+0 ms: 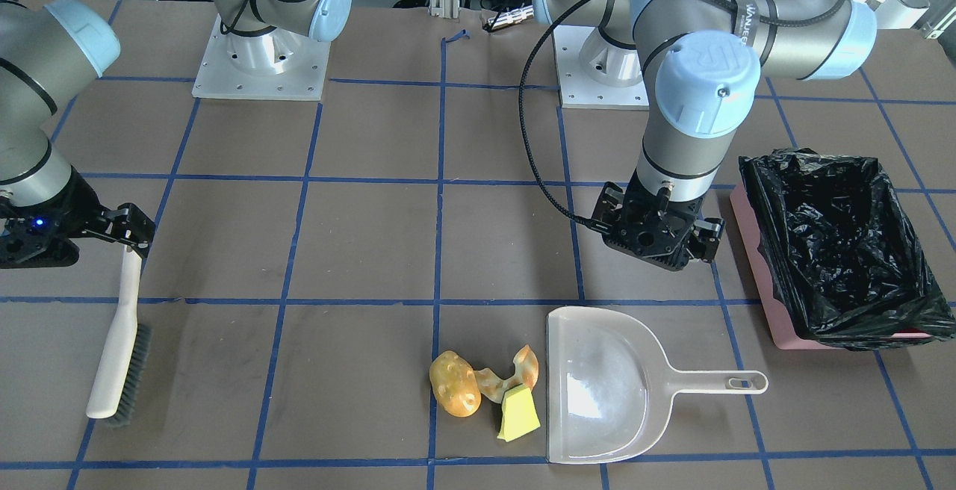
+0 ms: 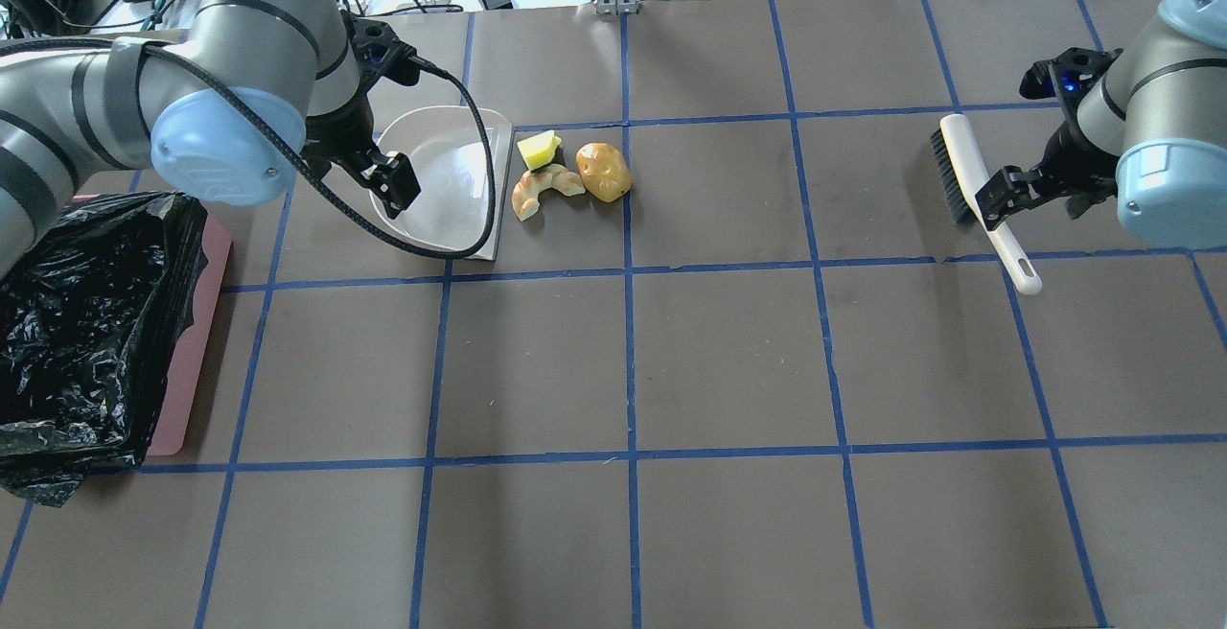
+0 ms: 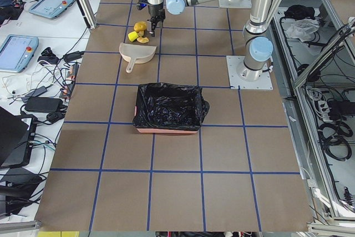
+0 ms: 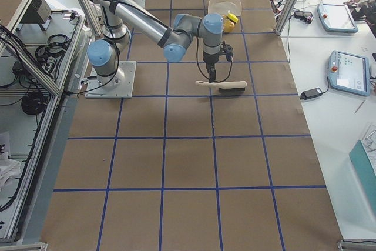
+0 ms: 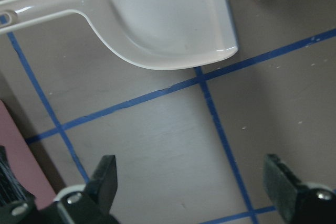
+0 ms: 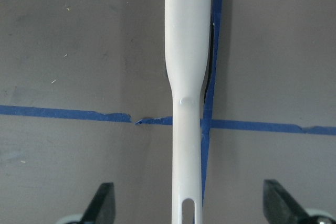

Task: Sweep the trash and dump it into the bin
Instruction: 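Grasp the white dustpan handle with the left gripper while the right grasps the brush handle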

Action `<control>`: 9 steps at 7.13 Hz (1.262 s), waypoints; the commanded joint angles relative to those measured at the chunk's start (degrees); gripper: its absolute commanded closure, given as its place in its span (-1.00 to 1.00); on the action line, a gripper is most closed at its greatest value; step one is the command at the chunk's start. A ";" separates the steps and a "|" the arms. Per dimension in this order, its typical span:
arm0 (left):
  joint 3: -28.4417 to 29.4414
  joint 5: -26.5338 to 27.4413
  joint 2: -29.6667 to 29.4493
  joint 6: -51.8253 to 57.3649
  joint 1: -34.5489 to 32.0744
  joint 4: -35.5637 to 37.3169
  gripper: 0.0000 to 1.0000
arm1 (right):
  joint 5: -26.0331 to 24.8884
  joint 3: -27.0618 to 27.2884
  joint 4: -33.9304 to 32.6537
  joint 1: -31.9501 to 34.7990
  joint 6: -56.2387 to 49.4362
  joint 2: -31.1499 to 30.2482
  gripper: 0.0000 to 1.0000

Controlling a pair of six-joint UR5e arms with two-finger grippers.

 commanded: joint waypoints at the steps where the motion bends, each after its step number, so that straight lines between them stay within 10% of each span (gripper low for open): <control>1: 0.41 0.03 -4.73 19.71 2.48 6.85 -1.00 | 2.13 3.80 -6.78 -1.67 -2.68 1.73 -0.97; 7: 5.25 -6.75 -10.99 70.51 11.52 5.46 -1.00 | 1.33 5.50 -6.05 -1.76 -8.74 2.88 -0.70; 9: 6.90 -6.84 -13.97 74.72 12.61 9.22 -1.00 | 1.07 5.67 -5.60 -1.76 -8.74 2.97 -0.26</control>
